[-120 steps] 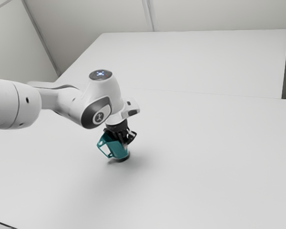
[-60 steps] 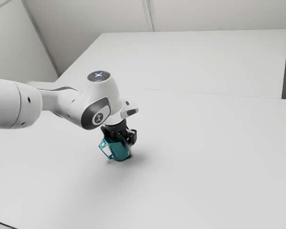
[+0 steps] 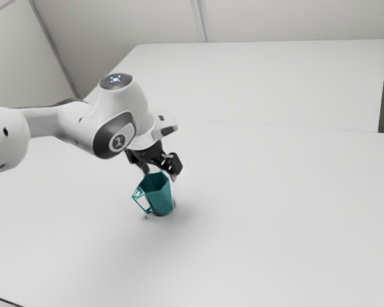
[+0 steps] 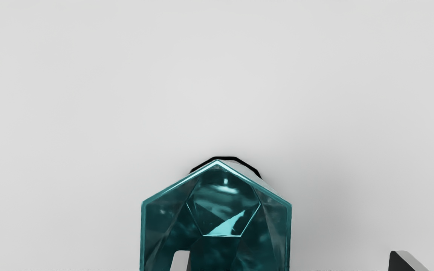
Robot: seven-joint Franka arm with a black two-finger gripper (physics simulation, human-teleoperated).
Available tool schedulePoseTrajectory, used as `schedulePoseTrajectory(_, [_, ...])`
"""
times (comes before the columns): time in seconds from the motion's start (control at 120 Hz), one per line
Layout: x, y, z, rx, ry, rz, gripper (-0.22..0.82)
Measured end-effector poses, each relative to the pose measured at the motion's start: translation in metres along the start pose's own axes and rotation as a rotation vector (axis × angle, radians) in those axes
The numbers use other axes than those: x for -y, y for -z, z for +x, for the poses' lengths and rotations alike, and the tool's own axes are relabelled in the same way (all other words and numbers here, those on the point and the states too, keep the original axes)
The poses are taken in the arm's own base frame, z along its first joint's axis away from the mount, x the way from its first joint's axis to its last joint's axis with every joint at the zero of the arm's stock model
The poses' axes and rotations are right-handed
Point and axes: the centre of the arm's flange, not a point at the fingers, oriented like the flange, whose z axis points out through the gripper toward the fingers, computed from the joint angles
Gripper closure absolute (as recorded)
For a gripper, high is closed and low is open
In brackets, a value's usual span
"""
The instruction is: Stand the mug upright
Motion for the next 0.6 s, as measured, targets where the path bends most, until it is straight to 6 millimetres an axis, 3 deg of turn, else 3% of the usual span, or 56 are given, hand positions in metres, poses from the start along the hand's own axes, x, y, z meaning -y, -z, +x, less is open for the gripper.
schedulePoseTrajectory(0.2, [-0.011,0.044,0.011,-0.041,-0.018,-0.010,0.01])
schedulePoseTrajectory(0.45, [-0.006,0.116,0.039,-0.043,-0.009,0.006,0.00])
schedulePoseTrajectory(0.6, [-0.004,0.145,0.047,-0.031,-0.005,0.014,0.00])
